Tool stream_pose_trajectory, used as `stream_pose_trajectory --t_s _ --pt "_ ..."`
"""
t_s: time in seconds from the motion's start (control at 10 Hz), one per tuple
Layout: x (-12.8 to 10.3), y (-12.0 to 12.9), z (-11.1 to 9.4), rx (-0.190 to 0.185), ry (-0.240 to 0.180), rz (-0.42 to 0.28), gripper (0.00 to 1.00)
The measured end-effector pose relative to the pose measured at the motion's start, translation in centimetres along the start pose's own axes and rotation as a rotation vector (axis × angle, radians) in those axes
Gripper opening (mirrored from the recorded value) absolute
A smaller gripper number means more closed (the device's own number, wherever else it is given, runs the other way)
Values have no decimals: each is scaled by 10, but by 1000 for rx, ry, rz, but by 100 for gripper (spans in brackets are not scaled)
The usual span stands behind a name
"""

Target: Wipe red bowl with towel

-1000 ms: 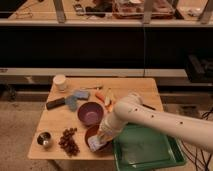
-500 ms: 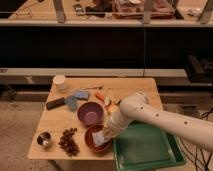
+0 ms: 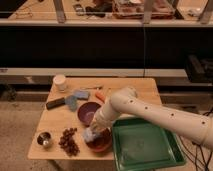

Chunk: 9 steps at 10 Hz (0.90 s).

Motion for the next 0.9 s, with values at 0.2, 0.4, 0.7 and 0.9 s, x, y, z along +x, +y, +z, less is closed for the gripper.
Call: stream_pose_trajectory --t_s 0.2,0.4,0.7,0.9 --pt "-16 1 4 -41 -13 -44 0" --pt "-25 18 4 -75 -22 -49 0" --pt "-20 48 -5 -120 -1 -8 0" --pt "-9 64 -19 -138 35 31 0"
